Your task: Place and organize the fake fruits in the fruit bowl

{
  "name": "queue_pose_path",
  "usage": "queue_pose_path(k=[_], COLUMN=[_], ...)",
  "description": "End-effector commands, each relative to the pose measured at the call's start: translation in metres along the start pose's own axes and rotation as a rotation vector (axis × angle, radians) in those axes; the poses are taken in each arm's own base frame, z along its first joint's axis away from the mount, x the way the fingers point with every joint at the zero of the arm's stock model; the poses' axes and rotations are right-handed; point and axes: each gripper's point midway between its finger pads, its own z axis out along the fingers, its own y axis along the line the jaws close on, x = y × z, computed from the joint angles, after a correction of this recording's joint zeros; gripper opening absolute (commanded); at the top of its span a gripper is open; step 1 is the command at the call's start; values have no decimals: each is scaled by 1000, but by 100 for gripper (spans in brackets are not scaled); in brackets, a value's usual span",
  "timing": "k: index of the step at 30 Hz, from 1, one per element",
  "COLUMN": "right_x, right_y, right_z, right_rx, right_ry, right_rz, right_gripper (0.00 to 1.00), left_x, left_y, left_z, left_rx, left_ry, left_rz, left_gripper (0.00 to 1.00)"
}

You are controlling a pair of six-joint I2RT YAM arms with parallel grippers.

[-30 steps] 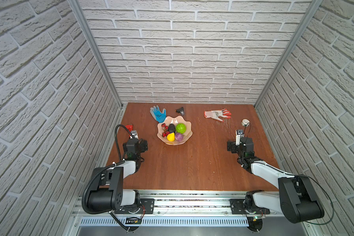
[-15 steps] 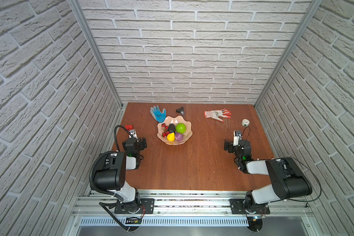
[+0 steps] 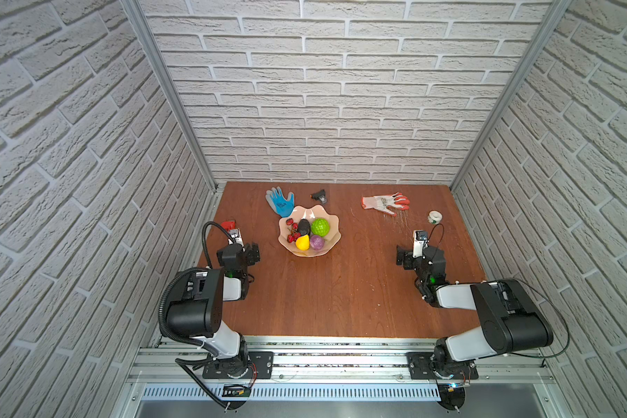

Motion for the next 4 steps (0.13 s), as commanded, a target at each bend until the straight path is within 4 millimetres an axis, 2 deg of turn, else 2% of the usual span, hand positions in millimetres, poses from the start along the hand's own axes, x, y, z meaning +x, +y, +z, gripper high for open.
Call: queue_pose_path(k=[1, 4], right_x=[-22, -22], right_y=[1, 0], right_z=[-1, -1], right_rx=[-6, -6], right_ry=[-64, -63], right_rz=[8, 9], right_gripper=[100, 100], left_x=[-20, -21], left_y=[-1, -1], left_z=[1, 0], left_rx=[3, 3], left_ry=[-73, -80], left_rz=[-9, -8], left_gripper=[98, 98])
